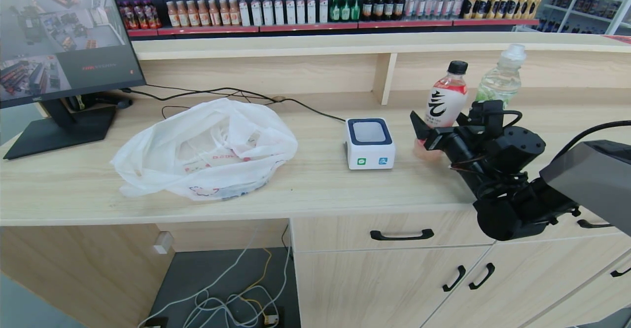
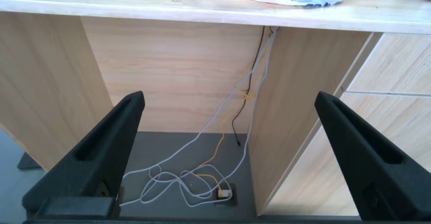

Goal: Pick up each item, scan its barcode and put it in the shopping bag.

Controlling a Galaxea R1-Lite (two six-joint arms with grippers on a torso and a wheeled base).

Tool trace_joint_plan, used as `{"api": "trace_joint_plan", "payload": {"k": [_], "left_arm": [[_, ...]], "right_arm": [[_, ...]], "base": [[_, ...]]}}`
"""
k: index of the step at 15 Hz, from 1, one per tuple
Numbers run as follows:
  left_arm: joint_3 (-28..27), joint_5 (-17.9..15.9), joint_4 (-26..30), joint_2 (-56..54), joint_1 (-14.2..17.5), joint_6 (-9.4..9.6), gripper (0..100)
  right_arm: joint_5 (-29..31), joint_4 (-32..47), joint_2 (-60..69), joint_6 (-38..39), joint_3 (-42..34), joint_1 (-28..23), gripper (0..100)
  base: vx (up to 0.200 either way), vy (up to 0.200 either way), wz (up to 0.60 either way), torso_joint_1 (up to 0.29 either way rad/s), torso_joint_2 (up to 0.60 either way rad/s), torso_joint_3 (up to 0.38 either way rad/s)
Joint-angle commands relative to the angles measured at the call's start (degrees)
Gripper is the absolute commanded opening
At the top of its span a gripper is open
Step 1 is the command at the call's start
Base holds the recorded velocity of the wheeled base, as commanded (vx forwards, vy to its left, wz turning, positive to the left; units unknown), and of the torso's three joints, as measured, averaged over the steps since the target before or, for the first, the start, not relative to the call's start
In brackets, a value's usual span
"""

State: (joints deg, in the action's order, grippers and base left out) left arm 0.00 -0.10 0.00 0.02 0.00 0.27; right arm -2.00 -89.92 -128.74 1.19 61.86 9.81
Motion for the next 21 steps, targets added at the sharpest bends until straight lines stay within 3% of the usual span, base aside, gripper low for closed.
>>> {"api": "trace_joint_plan", "payload": {"k": [1, 11, 12, 21], "left_arm": [[0.00, 0.01, 0.00, -0.02, 0.00, 0.00, 100], [0.00, 0.01, 0.00, -0.02, 0.00, 0.00, 100], [0.00, 0.01, 0.00, -0.02, 0.00, 0.00, 100], [0.00, 0.01, 0.00, -0.02, 0.00, 0.00, 100]], "right_arm": [[-0.02, -0.08, -0.63, 0.04, 1.16, 0.03, 100], [-0.11, 0.36, -1.07, 0.04, 2.57, -0.06, 100], [-0.11, 0.27, -1.07, 0.12, 2.66, -0.06, 0], [-0.29, -0.08, -0.54, 0.74, 2.66, 0.03, 0]], "base": [[0.000, 0.000, 0.00, 0.000, 0.00, 0.000], [0.000, 0.000, 0.00, 0.000, 0.00, 0.000], [0.000, 0.000, 0.00, 0.000, 0.00, 0.000], [0.000, 0.000, 0.00, 0.000, 0.00, 0.000]]}}
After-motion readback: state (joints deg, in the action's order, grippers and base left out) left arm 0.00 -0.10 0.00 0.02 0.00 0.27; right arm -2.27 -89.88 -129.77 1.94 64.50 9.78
